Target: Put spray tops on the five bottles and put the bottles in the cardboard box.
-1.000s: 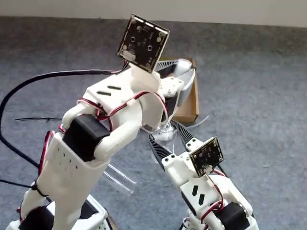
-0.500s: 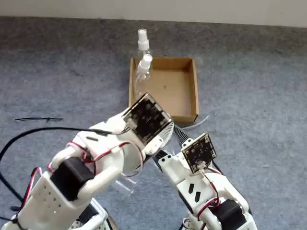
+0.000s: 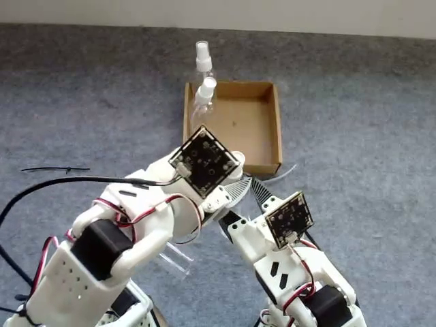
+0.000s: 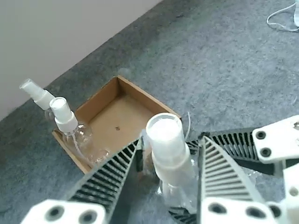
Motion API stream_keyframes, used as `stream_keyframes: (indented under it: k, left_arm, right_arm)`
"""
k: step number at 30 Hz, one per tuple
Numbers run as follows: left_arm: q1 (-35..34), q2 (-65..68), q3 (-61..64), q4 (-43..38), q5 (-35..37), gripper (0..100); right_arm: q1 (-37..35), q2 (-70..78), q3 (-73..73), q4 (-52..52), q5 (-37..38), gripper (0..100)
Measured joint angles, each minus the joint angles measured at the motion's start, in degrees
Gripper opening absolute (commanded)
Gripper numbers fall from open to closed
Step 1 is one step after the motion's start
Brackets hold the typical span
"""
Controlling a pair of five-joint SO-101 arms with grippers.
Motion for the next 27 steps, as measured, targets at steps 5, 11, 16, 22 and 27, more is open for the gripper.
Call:
stream_keyframes:
  k: [5, 11, 16, 22, 27]
  left_arm:
    - [-0.4, -0.1, -2.8, 0.0, -0.1, 19]
    - [-0.4, -0.1, -10.7, 2.4, -0.1, 19]
    - [-2.1, -0.5, -15.5, 4.9, -0.1, 19]
    - [-6.2, -0.2, -12.4, 4.8, -1.6, 19]
    - [-6.6, -0.1, -10.9, 1.9, -2.4, 19]
  right_arm:
    - [0.0, 0.2, 0.0, 0.0, 0.0, 0.4]
    - [0.0, 0.2, 0.0, 0.0, 0.0, 0.4]
    - [0.0, 0.2, 0.0, 0.0, 0.0, 0.4]
    - [0.0, 0.3, 0.0, 0.0, 0.0, 0.4]
    - [0.0, 0.3, 0.0, 0.0, 0.0, 0.4]
